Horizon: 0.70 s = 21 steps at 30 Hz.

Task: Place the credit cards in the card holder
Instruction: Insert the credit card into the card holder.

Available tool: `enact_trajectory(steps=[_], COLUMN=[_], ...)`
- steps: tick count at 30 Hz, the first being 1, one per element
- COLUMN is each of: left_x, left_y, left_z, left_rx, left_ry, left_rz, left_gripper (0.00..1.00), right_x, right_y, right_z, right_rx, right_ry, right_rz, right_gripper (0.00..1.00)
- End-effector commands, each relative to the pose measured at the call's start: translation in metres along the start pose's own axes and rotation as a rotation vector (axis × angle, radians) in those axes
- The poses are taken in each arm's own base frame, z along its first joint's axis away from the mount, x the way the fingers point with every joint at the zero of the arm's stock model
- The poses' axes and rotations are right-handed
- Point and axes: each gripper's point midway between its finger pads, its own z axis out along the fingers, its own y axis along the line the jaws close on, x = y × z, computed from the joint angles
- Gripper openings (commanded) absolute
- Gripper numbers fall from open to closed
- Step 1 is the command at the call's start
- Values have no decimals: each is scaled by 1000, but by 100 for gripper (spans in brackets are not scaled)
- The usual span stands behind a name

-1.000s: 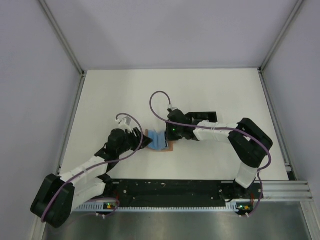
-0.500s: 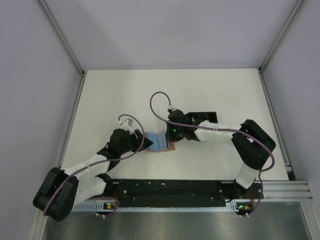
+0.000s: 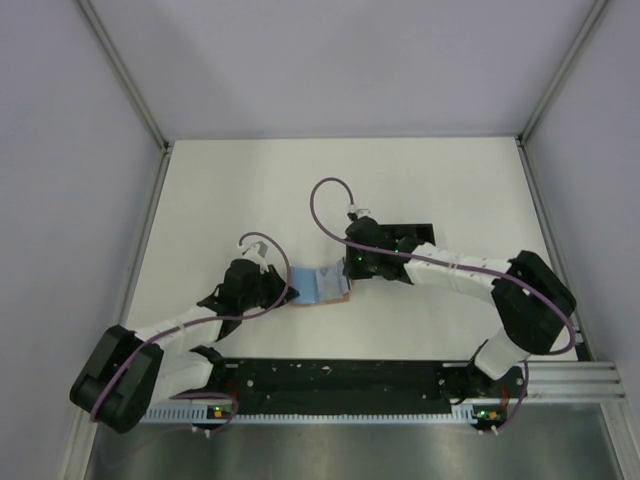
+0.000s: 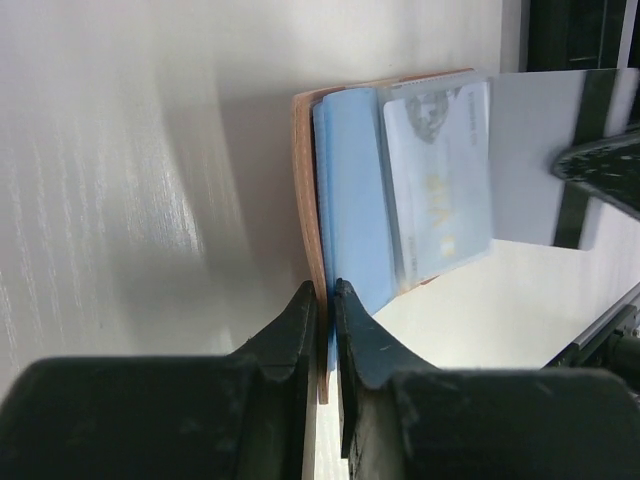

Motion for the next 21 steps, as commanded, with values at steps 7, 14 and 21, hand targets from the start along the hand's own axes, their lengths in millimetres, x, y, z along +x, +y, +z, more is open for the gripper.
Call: enact_trajectory(steps=[7,14,21], left_x=[-5,-5,-4], left_y=[0,5,15], left_z=[0,0,-2], left_rx=[-3,-42,-116], left_ry=[-21,-6,13], left_rz=[37,20,4], left_gripper=[13,26,48], right_x=[-27,-3,10], right_y=[32,56,53], right_z=[-43,-4,17], right_rx=[-222,-382,-386], right_ry=[-137,-49,-12], right_rz=[27,130,157], right_gripper=[0,0,0])
